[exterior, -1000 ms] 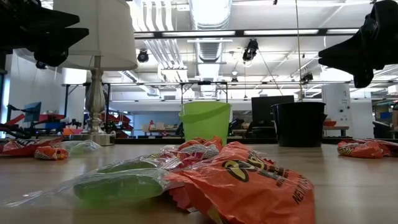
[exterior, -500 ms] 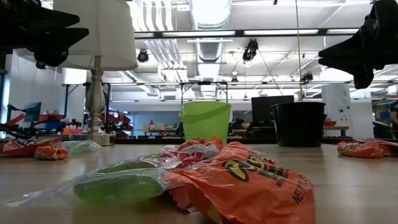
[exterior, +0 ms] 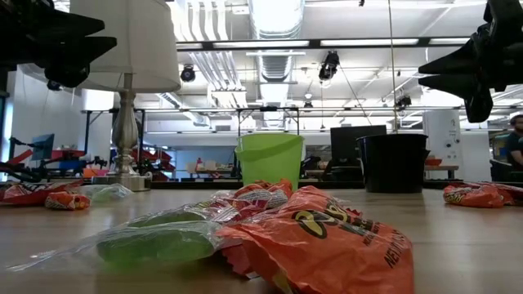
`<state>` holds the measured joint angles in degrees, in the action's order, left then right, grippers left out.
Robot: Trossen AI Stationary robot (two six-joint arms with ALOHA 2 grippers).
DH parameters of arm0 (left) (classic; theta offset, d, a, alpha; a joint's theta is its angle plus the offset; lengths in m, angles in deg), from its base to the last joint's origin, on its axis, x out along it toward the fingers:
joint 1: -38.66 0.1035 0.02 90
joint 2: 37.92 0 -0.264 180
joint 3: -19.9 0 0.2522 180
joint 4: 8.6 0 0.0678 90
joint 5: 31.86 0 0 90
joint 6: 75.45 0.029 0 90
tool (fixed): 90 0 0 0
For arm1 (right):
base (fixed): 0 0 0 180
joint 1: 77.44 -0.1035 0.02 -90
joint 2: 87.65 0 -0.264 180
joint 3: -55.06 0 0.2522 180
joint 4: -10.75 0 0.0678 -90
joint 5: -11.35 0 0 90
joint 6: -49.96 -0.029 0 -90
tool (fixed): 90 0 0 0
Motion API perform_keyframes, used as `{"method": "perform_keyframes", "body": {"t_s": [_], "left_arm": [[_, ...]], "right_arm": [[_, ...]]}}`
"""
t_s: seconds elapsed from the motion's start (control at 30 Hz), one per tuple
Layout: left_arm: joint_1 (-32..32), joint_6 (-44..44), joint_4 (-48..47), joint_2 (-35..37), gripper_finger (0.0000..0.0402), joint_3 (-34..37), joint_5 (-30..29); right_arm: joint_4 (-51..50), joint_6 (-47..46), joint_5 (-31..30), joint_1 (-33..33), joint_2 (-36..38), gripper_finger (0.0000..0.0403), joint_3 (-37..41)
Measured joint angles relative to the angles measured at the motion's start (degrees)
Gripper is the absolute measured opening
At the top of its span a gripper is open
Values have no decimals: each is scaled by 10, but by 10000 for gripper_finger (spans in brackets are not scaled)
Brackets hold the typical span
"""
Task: Sort candy
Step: Put the red candy into the black bucket
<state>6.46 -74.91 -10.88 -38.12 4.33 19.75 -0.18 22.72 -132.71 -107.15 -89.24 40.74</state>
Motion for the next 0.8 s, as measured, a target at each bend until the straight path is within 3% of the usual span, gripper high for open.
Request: {"method": "perform_keyframes", "body": {"t_s": [0.8], "left_arm": [[0,5,0,0,153,0,0]], "right_arm": [[0,-27,-1,0,0,95,0]]}}
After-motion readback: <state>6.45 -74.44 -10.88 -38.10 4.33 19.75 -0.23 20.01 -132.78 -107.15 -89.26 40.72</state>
